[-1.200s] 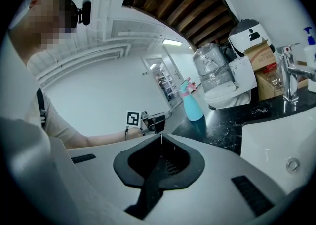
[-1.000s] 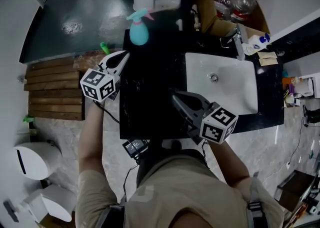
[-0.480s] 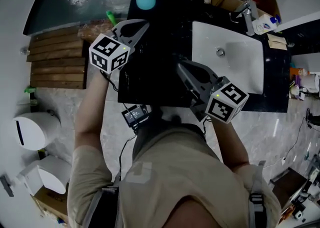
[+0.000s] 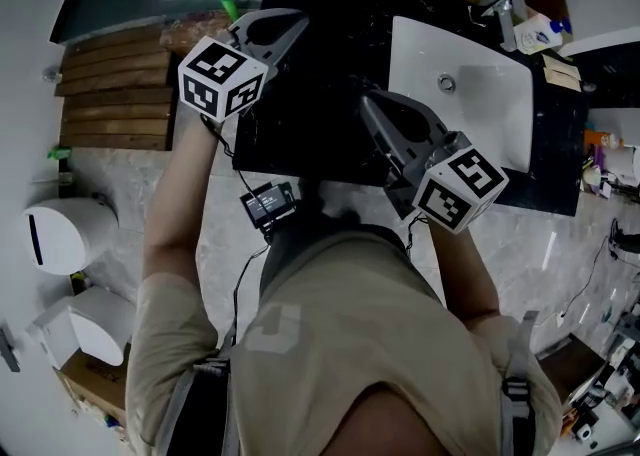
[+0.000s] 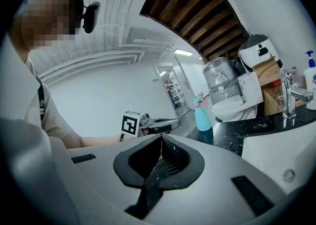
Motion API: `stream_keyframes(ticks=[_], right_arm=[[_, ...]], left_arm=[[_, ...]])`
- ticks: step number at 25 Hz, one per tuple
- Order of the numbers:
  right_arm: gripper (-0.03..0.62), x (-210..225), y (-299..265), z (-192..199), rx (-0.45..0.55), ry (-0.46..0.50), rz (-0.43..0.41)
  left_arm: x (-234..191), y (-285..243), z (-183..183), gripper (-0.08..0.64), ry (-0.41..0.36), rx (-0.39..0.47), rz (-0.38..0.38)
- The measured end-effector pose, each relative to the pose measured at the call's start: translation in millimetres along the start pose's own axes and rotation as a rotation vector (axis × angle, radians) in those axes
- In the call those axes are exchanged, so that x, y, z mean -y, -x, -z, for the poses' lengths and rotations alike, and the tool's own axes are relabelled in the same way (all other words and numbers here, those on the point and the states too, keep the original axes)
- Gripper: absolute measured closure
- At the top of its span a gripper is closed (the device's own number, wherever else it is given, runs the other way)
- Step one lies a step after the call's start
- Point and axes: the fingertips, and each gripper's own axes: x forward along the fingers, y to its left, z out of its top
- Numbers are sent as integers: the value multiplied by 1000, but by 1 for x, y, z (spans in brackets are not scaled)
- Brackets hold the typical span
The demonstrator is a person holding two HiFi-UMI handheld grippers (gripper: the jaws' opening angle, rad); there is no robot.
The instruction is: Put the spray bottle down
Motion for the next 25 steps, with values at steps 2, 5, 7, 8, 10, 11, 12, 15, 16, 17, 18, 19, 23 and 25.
stream_keyframes(ticks=[2, 5, 7, 8, 10, 11, 12, 15, 16, 17, 18, 19, 23, 25], right_arm=[[571, -4, 3, 0, -1, 2, -14], [571, -9, 8, 0, -5, 9, -24], [571, -11, 13, 0, -3, 10, -29], [571, -12, 15, 0, 0, 11, -32], [571, -14, 20, -1, 5, 14, -38], [571, -16, 22, 0, 8, 15, -42], [572, -17, 24, 0, 11, 17, -47], [571, -23, 34, 1, 20, 22, -63], [571, -25, 37, 1, 24, 25, -67], [571, -27, 42, 0, 29, 28, -71], [571, -29, 46, -1, 34, 31, -74], [572, -31, 50, -1, 40, 33, -75], [571, -32, 68, -1, 62, 26, -76], [571, -32, 75, -1, 67, 22, -77]], left_arm=[[3, 3, -6, 551, -3, 10, -6], [12, 8, -16, 551, -1, 37, -9], [20, 12, -25, 551, 2, 59, -9], [24, 14, -30, 551, 1, 69, -8], [33, 17, -37, 551, -8, 85, -7], [38, 18, -39, 551, -15, 89, -4], [43, 20, -41, 551, -20, 92, 2], [59, 23, -44, 551, -22, 93, 22], [64, 24, -46, 551, -26, 94, 22], [69, 26, -49, 551, -31, 97, 19], [74, 27, -51, 551, -33, 101, 16], [79, 29, -54, 551, -32, 106, 16], [101, 31, -59, 551, -3, 106, 37], [110, 30, -59, 551, -5, 97, 39]])
